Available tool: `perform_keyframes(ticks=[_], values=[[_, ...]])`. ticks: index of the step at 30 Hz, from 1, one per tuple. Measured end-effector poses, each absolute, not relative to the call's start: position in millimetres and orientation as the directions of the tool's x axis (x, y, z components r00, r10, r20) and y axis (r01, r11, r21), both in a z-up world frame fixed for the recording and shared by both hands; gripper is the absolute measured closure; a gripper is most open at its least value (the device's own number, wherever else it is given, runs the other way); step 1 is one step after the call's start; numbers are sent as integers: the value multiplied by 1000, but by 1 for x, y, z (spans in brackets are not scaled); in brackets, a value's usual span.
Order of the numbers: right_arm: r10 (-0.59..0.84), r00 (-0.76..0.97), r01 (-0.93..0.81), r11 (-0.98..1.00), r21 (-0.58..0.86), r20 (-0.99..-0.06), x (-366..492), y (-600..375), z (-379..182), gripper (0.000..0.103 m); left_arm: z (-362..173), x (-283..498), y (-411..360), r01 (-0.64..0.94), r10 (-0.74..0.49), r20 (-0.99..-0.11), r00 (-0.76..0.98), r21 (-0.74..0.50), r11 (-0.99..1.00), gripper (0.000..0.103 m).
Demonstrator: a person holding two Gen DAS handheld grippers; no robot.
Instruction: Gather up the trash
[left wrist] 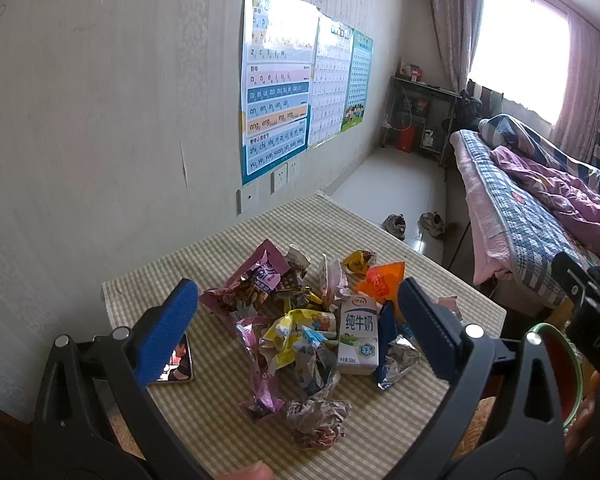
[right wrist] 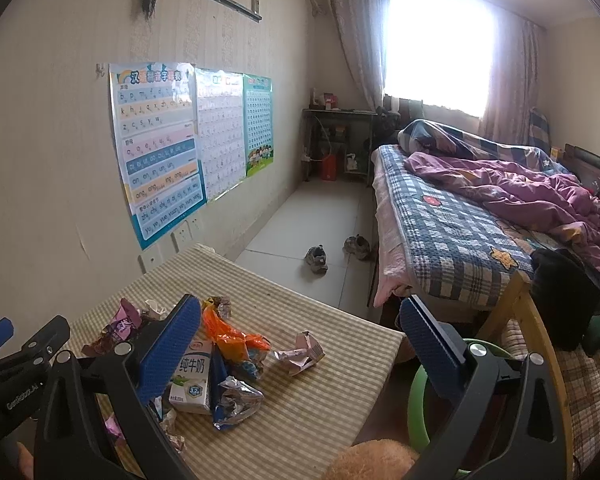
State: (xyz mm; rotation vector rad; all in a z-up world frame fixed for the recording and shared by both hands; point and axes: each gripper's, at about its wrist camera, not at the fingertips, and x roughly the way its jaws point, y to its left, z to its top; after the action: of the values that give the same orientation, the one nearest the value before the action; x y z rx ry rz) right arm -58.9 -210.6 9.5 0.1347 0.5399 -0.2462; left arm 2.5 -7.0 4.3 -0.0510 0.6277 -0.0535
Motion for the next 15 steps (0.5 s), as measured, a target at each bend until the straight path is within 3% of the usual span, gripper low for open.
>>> perform_keyframes(ticks=[15], values=[[-193, 816, 266, 962, 56, -545, -54, -209, 5, 7, 1, 1, -9, 33, -59, -596, 801, -56, 998, 5]])
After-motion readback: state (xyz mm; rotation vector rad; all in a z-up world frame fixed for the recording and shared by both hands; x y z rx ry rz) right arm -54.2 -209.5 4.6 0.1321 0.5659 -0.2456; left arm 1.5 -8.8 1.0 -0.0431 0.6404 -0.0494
